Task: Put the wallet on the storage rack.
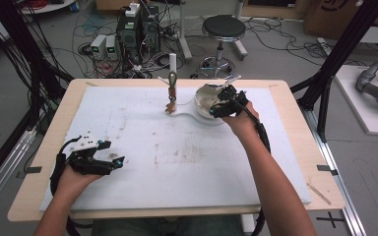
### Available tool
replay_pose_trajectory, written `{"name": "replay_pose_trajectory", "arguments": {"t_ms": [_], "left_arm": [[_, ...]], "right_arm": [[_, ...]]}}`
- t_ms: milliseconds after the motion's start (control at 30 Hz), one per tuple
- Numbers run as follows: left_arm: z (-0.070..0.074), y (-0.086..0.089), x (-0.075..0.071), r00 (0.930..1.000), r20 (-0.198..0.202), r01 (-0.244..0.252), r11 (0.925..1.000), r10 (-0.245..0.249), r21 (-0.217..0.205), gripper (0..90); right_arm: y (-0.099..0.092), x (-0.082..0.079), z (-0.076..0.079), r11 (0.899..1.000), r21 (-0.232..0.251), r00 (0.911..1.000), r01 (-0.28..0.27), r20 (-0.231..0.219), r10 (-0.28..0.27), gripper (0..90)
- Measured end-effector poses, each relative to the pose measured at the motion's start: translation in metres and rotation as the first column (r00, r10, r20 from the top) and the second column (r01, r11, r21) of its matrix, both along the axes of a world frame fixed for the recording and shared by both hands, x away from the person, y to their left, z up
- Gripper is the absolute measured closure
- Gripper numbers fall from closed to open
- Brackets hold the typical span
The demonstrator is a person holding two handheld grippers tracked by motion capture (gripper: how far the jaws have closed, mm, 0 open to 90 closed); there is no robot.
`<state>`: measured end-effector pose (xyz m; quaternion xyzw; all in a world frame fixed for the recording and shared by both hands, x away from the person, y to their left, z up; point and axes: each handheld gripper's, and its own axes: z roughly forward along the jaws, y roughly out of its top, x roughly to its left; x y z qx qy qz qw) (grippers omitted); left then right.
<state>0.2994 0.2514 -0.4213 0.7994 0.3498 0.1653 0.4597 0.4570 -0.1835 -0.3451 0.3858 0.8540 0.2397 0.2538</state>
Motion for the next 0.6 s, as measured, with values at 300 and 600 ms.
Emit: {"name": "replay_pose_trajectory", "arguments": {"t_ms": [300,600], "left_arm": [[0.002,-0.001,-0.001,0.9999,0.012,0.000,1.0000,0.000,-0.007,19.1],[0.002,-0.001,0.000,0.9997,0.019,-0.014,0.9996,0.015,-0.023,19.1]], "right_arm": [[-0.016,-0.030,0.008,0.992,0.119,0.9977,-0.041,0.059,0.034,25.5],[-0.038,-0.064,-0.005,0.975,0.199,0.9921,-0.098,0.096,0.081,25.1]]}}
